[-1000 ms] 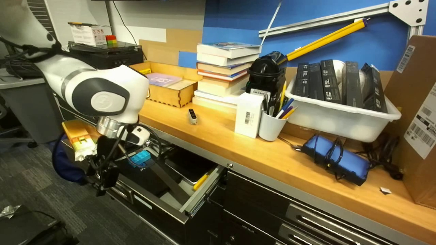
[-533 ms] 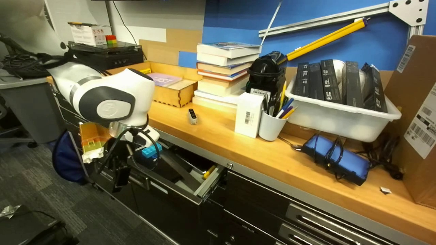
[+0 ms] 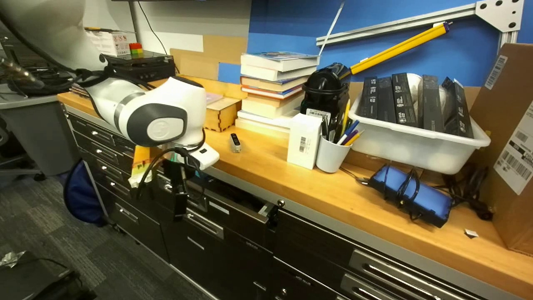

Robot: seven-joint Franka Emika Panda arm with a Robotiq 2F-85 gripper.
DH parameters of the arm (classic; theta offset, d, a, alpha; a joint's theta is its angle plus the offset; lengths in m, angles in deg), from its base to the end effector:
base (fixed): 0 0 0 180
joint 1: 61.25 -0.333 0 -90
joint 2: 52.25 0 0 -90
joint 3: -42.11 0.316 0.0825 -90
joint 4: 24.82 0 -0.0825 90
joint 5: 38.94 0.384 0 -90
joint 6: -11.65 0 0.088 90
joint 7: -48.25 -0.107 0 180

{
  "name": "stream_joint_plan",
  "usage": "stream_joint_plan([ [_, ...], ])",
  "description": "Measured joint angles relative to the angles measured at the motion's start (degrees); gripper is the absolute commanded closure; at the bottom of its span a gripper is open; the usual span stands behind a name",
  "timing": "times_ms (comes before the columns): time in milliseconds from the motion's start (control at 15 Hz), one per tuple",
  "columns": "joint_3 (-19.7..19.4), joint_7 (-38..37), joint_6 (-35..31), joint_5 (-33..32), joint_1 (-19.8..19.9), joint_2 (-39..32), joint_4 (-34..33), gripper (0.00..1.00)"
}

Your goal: Put the blue block inside the open drawer then close the drawer

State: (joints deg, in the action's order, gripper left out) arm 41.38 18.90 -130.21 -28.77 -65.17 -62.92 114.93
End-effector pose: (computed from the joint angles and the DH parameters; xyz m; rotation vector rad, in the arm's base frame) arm 0.4712 0.0255 0.2161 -2.9399 0.9166 0.2621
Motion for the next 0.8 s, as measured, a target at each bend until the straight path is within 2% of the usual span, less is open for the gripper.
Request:
stream_joint_plan([
  [400,-3.1,-12.1,-2.5,-4.0,-0.1,-3.4,-4.8,0.00],
  [800,-3.2,-15.4,-2.7,-5.4,-0.5,-0.8,-3.4,0.00],
])
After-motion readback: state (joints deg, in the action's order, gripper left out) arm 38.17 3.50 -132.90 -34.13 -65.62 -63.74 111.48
